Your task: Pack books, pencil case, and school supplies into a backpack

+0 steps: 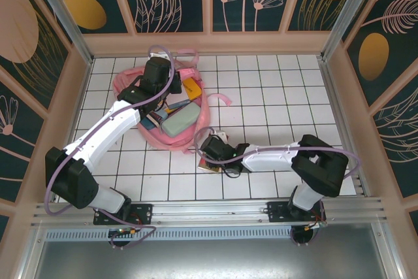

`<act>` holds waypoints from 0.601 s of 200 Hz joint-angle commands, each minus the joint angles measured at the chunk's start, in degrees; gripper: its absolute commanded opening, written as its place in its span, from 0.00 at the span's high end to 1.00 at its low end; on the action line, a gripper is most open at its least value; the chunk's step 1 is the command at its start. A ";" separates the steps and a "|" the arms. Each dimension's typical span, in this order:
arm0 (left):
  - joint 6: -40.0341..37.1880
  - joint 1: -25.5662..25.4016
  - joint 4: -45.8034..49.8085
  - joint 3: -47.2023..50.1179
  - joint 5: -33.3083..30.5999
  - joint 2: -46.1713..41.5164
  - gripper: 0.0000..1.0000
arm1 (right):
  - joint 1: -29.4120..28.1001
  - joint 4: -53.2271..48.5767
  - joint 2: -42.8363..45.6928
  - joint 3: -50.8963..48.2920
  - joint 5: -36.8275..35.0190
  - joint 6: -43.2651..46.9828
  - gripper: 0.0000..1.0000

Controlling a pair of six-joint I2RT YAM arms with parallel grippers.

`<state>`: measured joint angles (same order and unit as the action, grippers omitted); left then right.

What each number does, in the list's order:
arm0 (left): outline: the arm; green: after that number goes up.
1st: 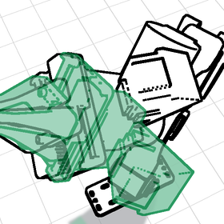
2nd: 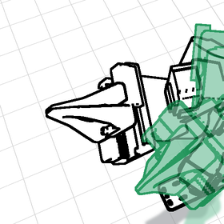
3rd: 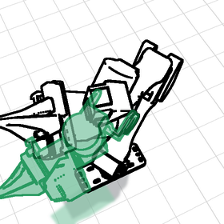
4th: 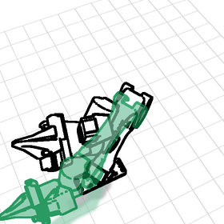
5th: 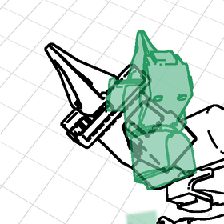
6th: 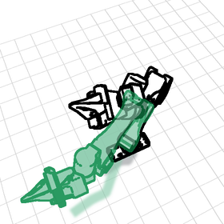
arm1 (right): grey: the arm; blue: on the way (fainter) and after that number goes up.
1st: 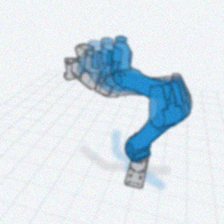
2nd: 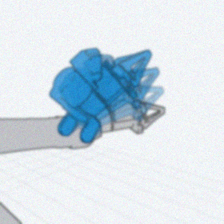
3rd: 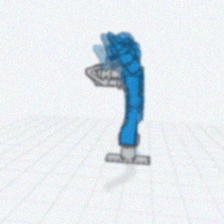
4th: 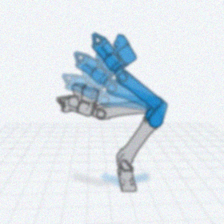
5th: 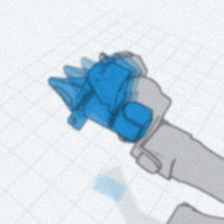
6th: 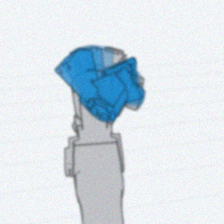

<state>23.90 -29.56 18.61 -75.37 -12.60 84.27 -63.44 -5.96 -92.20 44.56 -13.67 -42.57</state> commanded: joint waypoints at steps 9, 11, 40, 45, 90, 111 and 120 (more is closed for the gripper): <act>0.73 0.51 -6.39 -0.04 0.30 -1.70 1.00 | -1.40 -3.14 -2.52 4.80 -3.51 -1.76 0.70; 0.71 0.48 -6.39 -0.04 0.30 -1.69 1.00 | -1.59 -3.46 -2.67 5.11 -3.76 -1.67 0.70; 0.62 0.56 -6.46 -0.03 0.27 -1.57 1.00 | -2.88 -4.60 -4.74 6.66 -3.28 -0.87 0.71; 0.62 0.53 -6.40 -0.04 0.40 -1.52 1.00 | -2.75 -4.52 -4.97 6.30 -2.84 -1.11 0.72; 0.71 0.61 -6.46 -0.04 0.56 -1.39 1.00 | -0.53 -6.01 -4.94 2.44 -4.57 -0.56 0.73; 0.71 0.64 -6.48 -0.04 0.47 -1.32 1.00 | 2.85 -5.39 -3.41 -0.11 -5.62 2.85 0.74; 0.71 0.65 -6.48 -0.04 0.49 -1.34 1.00 | 4.83 -4.62 -2.50 -1.40 -5.85 4.49 0.74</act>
<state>23.88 -29.50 18.59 -75.31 -12.60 84.25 -62.96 -7.64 -95.94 47.37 -16.95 -42.06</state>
